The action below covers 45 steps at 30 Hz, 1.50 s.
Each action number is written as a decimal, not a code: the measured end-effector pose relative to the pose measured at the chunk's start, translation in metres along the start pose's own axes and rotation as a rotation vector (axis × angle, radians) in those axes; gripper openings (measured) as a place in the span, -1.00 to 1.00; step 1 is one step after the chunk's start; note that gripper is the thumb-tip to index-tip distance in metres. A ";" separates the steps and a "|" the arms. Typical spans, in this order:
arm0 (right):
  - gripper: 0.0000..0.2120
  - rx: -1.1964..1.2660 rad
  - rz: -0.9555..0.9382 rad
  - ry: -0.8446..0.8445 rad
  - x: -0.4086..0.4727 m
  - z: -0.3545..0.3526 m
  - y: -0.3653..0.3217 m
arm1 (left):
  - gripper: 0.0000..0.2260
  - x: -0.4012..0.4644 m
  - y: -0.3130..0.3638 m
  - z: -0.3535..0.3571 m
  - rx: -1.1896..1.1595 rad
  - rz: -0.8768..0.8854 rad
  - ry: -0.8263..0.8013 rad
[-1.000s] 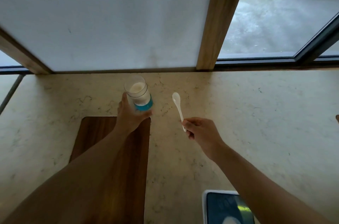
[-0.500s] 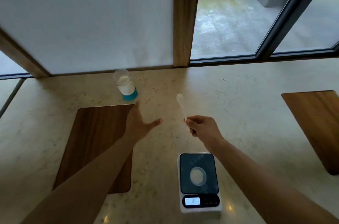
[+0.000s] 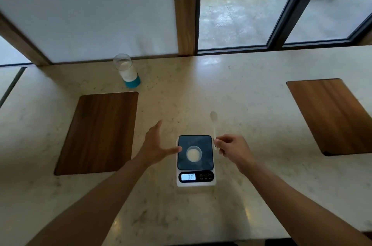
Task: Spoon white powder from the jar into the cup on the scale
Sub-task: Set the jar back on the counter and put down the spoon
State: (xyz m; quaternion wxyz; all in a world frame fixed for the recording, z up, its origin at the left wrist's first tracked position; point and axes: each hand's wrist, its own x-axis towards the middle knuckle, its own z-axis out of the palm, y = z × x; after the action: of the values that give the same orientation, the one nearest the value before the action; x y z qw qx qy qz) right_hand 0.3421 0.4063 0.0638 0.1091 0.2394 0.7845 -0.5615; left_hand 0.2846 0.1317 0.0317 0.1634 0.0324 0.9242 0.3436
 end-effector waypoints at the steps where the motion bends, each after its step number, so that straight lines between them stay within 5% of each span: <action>1: -0.95 -0.015 0.013 0.008 -0.004 -0.003 0.008 | 0.16 -0.007 0.000 0.005 0.003 -0.006 -0.003; 15: -0.83 -0.259 0.112 -0.019 -0.031 -0.019 0.082 | 0.12 -0.081 -0.020 0.069 0.089 0.011 -0.065; 21: -0.84 -0.311 0.123 -0.034 -0.028 -0.010 0.089 | -0.15 -0.096 0.002 0.069 0.023 0.210 0.052; 45: -0.69 -0.417 0.147 -0.060 -0.024 0.010 0.093 | -0.11 -0.100 0.005 0.073 0.012 0.223 -0.034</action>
State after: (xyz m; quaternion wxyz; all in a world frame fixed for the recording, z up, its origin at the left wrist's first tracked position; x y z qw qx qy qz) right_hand 0.4081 0.4143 -0.0057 0.2202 0.2513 0.8605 -0.3845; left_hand 0.4031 0.1643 0.0110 0.1398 0.1419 0.9140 0.3534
